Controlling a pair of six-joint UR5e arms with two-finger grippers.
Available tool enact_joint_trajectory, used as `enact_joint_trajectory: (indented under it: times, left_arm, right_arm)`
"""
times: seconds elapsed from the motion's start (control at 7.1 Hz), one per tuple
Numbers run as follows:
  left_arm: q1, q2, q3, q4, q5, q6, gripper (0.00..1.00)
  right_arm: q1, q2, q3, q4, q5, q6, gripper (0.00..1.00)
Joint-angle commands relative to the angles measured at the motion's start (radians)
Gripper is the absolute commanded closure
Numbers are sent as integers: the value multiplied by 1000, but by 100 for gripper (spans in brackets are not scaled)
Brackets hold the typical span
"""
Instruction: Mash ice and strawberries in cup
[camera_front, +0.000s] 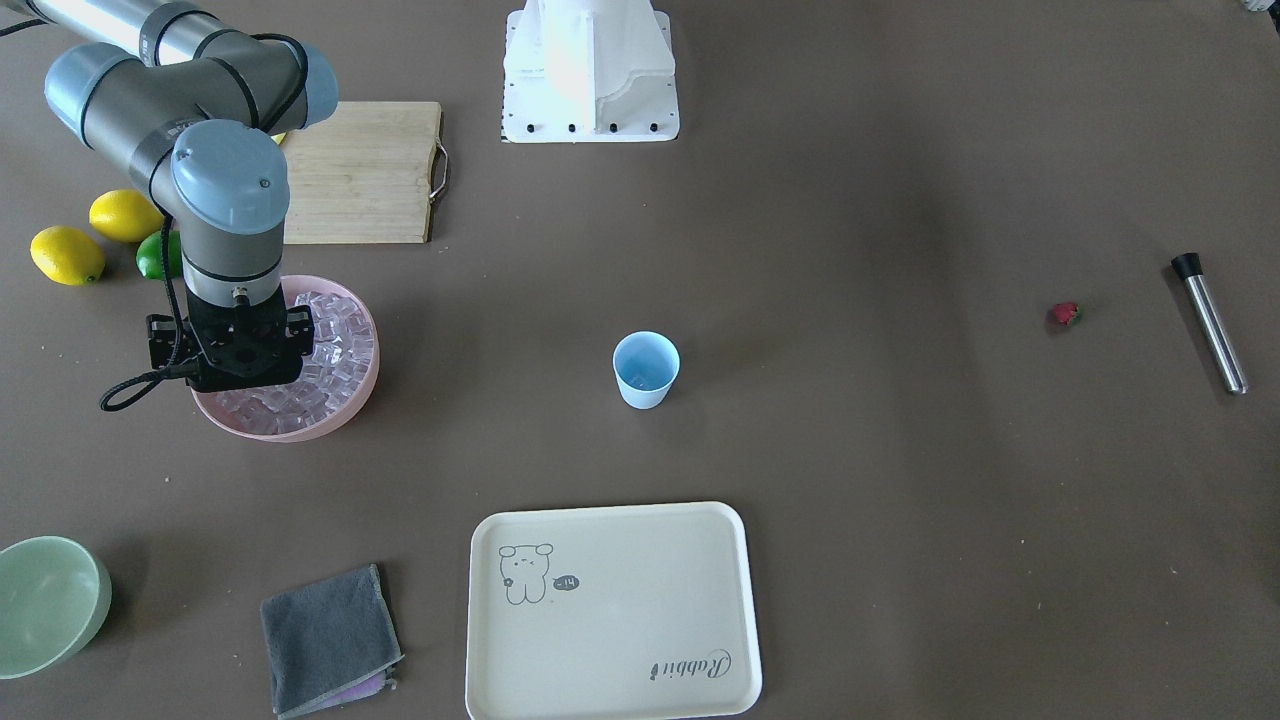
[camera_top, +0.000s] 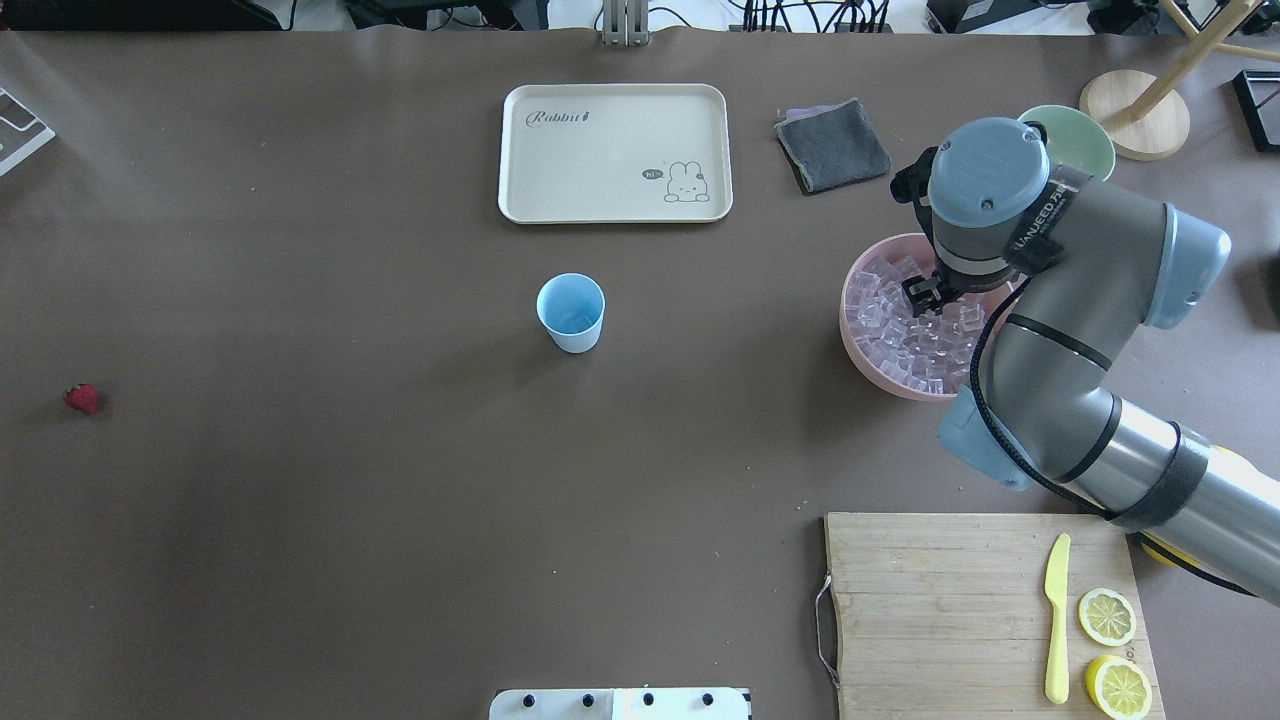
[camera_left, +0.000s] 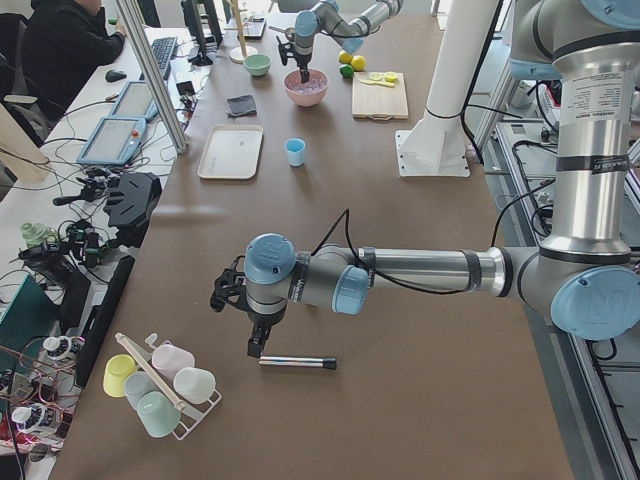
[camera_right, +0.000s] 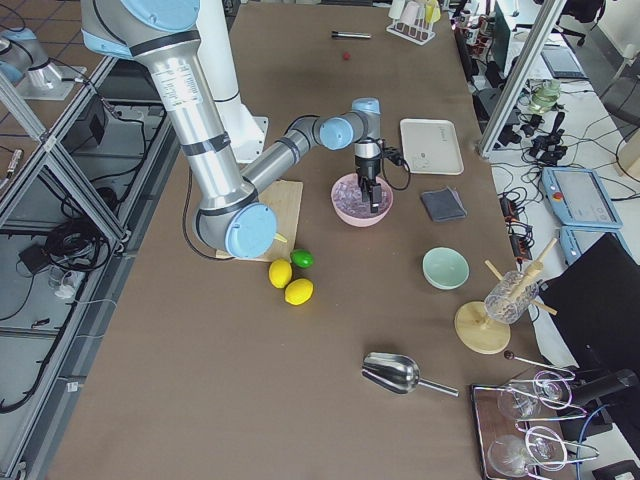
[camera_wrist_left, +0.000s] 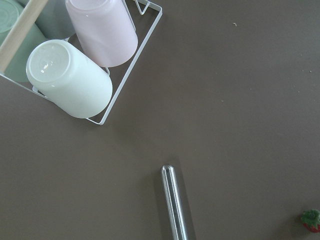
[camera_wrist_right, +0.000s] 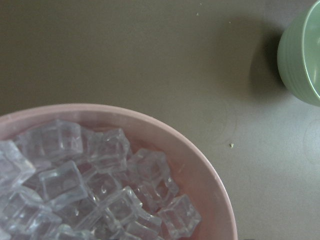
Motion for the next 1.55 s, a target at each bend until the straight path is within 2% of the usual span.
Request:
enact_joint_trajectory:
  times: [0.0, 0.42, 0.56, 0.7, 0.99, 1.27, 1.41]
  left_arm:
    - [0, 0, -2, -1, 0, 0, 1]
    - [0, -1, -2, -1, 2, 0, 1]
    - [0, -1, 0, 0, 2, 0, 1]
    - [0, -4, 1, 0, 2, 0, 1]
    - [0, -5, 0, -1, 2, 0, 1]
    - [0, -3, 0, -2, 2, 0, 1]
    - [0, -3, 1, -2, 2, 0, 1]
  right_arm:
    - [-6, 2, -5, -1, -8, 8, 26]
    - [-18, 5, -7, -3, -8, 23, 30]
    - [-32, -1, -7, -1, -10, 43, 47]
    - [-40, -1, -5, -3, -10, 53, 48]
    - [-41, -6, -8, -3, -12, 44, 58]
    - [-28, -6, -7, -3, -21, 18, 58]
    - [-27, -6, -7, -6, -19, 17, 62]
